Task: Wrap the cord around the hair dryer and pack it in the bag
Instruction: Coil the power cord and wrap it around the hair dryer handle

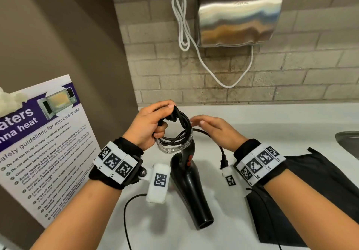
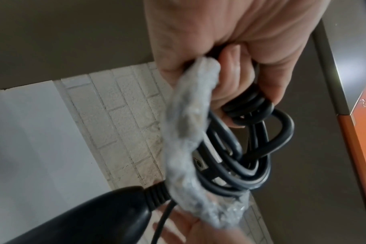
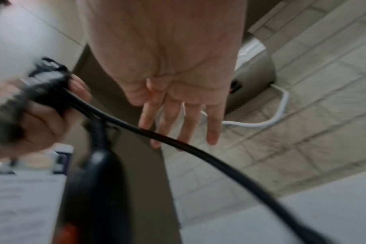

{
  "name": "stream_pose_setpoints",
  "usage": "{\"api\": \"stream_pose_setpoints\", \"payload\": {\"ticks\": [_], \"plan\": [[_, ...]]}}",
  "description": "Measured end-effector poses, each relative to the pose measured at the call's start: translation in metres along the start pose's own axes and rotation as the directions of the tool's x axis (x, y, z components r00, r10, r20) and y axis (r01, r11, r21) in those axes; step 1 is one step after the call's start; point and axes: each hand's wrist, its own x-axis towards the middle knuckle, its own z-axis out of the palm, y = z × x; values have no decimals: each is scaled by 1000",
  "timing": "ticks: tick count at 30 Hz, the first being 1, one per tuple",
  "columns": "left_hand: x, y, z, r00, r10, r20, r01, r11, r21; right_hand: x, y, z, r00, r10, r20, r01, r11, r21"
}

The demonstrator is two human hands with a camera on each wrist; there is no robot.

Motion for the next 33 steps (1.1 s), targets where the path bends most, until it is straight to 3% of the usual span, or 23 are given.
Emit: {"api": "stream_pose_setpoints", "payload": {"ticks": [2,4,9,12,15,19,21,25,33], "plan": [[1,1,2,1000,5,-9,-5,1000,-2,0,-17,10,986,-54,160,49,998,37],[1,2,2,1000,1,-16,-2,1000,-15,0,-21,15,981,-51,189,55,998,-15],[-2,3,1,999,-30,-32,28,998,-60,0,-16,13,997,-57,61,56,998,16],[-4,1,3,999,-30,-29,30,999,-20,3,-17,7,992,-101,-78,88,985,-149],[-3,-3,4,999,-24,-43,26,998,54,5,-24,-3,973,-151,-173,71,915,-398],[-6,-9,16,999,43,-10,-38,945,325,8,-40,-22,919,-241,-312,10,805,-594],[-7,-14,21,997,71,32,-78,904,421,7,-47,-23,898,-286,-334,33,800,-598],[-7,-18,19,995,99,17,-97,908,407,-3,-57,-15,829,-397,-393,125,818,-562],[-14,-11,31,996,5,88,-38,927,374,-13,-76,2,756,-539,-371,266,771,-579]]}}
